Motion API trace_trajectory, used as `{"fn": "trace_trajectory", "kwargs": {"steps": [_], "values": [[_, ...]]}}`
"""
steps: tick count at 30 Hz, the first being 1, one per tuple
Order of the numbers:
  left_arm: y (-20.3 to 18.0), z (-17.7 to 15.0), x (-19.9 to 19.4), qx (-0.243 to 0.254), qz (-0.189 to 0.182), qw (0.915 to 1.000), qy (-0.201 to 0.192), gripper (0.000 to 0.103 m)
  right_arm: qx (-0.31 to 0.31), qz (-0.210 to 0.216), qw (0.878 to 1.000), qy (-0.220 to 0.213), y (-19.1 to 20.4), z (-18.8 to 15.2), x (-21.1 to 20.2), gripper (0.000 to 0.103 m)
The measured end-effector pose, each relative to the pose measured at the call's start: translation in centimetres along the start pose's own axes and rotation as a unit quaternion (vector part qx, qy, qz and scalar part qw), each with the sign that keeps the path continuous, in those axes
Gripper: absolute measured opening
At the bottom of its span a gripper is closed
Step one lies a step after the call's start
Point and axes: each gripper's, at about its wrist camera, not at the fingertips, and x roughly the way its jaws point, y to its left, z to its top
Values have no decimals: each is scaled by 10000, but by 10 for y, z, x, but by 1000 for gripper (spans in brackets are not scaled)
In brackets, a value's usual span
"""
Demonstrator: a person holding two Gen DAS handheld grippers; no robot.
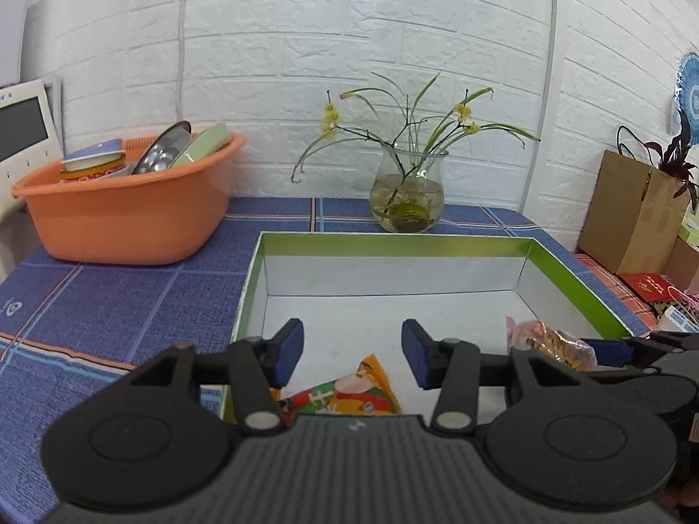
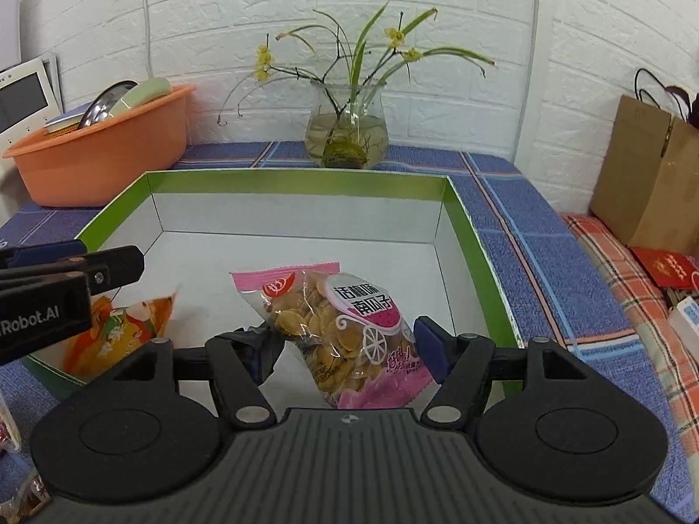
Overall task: Organize snacks
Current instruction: 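Open both grippers to drop the snacks into the green box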
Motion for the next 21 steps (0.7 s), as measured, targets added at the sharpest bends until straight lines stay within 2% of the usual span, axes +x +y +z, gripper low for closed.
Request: {"fn": "trace_trajectory", "kwargs": {"steps": [3, 6, 12, 16, 18, 21], "values": [[1, 2, -2, 25, 21, 10000, -10, 55, 0, 60, 9999, -157, -1, 1, -7, 103], [4, 5, -9, 43, 76, 9999, -84, 56, 86, 245, 9991, -329, -5, 4, -18, 103], [16, 16, -50, 151, 241, 9990, -354, 62, 463, 654, 9938, -767, -26, 0, -64, 103], [34, 9, -94, 384, 307, 9980, -390, 66, 492, 1047, 9889, -929, -40, -20, -104, 103], [45, -3, -117, 472, 525, 9966, -416, 67, 439, 1072, 9889, -933, -45, -35, -118, 103], [65, -28, -146, 277, 834, 9948, -507, 71, 408, 1052, 9903, -813, -50, -64, -130, 103]]}}
